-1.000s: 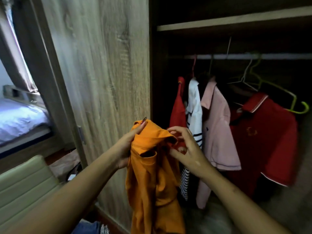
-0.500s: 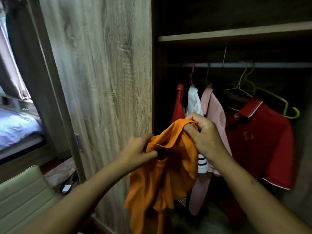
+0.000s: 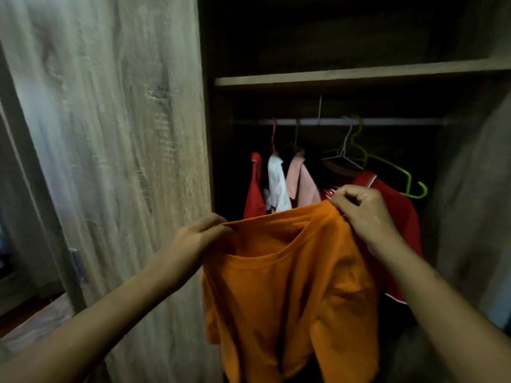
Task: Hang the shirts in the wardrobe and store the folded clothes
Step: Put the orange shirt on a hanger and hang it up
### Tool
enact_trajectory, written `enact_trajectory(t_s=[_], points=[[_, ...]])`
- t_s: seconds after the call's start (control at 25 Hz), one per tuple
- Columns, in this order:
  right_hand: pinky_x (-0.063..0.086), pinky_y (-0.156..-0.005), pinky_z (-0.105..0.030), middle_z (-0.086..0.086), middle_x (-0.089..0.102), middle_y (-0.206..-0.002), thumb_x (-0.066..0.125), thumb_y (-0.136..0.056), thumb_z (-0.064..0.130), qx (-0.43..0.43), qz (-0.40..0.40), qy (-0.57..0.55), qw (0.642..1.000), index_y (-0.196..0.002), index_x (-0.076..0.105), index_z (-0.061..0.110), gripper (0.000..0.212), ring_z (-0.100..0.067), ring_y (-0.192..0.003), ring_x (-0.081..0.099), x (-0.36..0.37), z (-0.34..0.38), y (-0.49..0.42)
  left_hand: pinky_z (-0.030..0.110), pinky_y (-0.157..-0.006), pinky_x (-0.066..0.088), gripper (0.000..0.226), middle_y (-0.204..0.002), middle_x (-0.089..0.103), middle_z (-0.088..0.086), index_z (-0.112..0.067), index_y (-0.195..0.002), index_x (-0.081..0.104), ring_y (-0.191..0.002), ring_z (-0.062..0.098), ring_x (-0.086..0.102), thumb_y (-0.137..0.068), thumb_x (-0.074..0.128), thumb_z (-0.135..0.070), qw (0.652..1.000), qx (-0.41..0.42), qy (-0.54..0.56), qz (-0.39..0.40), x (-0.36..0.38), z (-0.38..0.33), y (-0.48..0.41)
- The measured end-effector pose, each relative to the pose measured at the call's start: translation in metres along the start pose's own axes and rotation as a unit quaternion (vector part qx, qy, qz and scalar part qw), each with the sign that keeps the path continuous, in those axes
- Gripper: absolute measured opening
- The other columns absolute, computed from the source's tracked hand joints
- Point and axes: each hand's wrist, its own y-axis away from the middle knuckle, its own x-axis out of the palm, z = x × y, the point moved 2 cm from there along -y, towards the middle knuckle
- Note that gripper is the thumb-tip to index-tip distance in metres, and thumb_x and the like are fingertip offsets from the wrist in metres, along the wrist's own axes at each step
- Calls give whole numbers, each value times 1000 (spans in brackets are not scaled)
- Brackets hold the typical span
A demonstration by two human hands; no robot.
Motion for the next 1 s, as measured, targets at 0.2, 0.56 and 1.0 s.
enact_trajectory(t_s=[0.2, 0.56, 1.0], points=[[36, -46, -16, 6, 55, -49, 60, -86, 13, -10, -41, 63, 997, -64, 66, 14, 23, 0, -43, 46, -43, -14, -18, 0, -88, 33, 22, -114, 46, -18, -22, -105, 61, -101, -13, 46, -84, 54, -19, 995, 69, 38, -58, 33, -55, -59], [45, -88, -28, -18, 68, -110, 63, -80, 2, -9, -177, 313, 933, -105, 68, 1, 26, -30, -102, 64, -137, -91, -72, 7, -88, 42, 43, -110, 54, -10, -16, -103, 62, -101, -1, 50, -77, 54, 16, 995, 78, 39, -40, 74, -89, -140], [41, -76, -27, -21, 65, -101, 58, -86, 6, 110, -111, 290, 944, -103, 69, 2, 20, -33, -94, 62, -118, -144, -109, 0, -85, 39, 30, -102, 53, -11, -11, -100, 65, -94, -4, 50, -84, 53, 11, 997, 30, 55, -35, 97, -93, -153]])
